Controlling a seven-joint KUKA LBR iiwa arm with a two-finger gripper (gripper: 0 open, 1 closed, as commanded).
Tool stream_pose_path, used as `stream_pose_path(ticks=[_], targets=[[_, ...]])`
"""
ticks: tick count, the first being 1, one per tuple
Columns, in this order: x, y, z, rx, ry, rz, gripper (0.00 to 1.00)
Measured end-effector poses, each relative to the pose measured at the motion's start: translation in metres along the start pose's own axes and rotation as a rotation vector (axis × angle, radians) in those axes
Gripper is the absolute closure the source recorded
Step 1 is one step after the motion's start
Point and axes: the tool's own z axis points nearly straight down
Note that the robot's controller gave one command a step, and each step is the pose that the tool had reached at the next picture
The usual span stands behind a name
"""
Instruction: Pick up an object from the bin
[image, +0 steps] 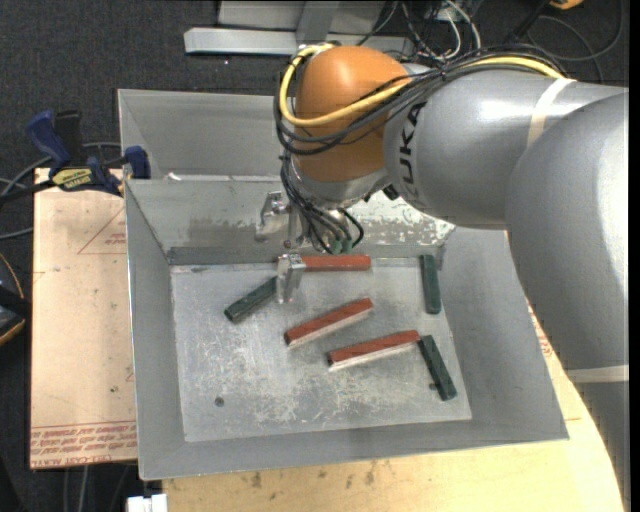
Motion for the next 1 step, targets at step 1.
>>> stream_pose_path(ticks=[1], targets=[[0.0032,0.0283,0.0112,-0.001,0.001,-0.227,0.00]])
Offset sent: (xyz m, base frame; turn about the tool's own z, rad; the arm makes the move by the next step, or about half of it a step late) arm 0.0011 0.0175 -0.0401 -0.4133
